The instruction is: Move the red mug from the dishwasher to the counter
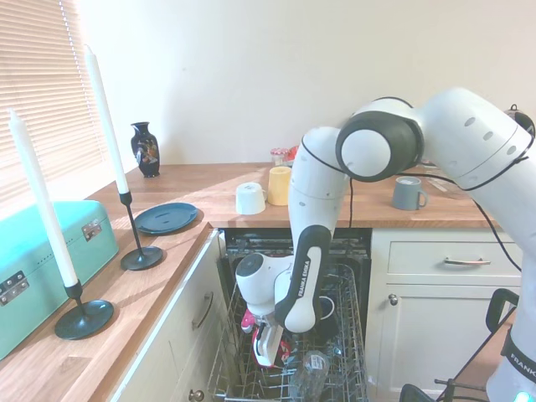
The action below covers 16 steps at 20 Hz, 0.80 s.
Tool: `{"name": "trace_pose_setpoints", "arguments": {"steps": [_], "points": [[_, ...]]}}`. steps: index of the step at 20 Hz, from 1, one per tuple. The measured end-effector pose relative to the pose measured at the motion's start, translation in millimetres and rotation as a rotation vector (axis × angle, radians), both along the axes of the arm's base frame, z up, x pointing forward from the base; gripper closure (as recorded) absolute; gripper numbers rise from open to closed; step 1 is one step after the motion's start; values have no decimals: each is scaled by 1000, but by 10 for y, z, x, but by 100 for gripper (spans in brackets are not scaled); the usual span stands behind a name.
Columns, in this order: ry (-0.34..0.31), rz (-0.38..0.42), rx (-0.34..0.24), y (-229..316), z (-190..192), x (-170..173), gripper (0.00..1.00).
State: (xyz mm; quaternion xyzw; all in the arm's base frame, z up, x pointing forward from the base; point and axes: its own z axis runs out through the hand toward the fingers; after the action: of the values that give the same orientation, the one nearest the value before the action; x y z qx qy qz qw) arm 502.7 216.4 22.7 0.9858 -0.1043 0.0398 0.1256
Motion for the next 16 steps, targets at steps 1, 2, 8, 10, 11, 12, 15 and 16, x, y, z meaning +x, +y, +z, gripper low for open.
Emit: {"name": "trace_pose_setpoints", "arguments": {"steps": [1, 2, 8, 10, 11, 12, 15, 16], "points": [[-2, 1, 2, -1, -17, 1, 100], [-2, 2, 2, -4, -36, -4, 100], [-3, 8, 4, 3, -74, -10, 100], [0, 12, 5, 9, -76, -10, 100], [1, 14, 4, 9, -74, -8, 100], [2, 15, 3, 4, -73, -2, 100], [4, 13, 2, -7, -66, 12, 100], [4, 13, 1, -9, -65, 14, 100]]}}
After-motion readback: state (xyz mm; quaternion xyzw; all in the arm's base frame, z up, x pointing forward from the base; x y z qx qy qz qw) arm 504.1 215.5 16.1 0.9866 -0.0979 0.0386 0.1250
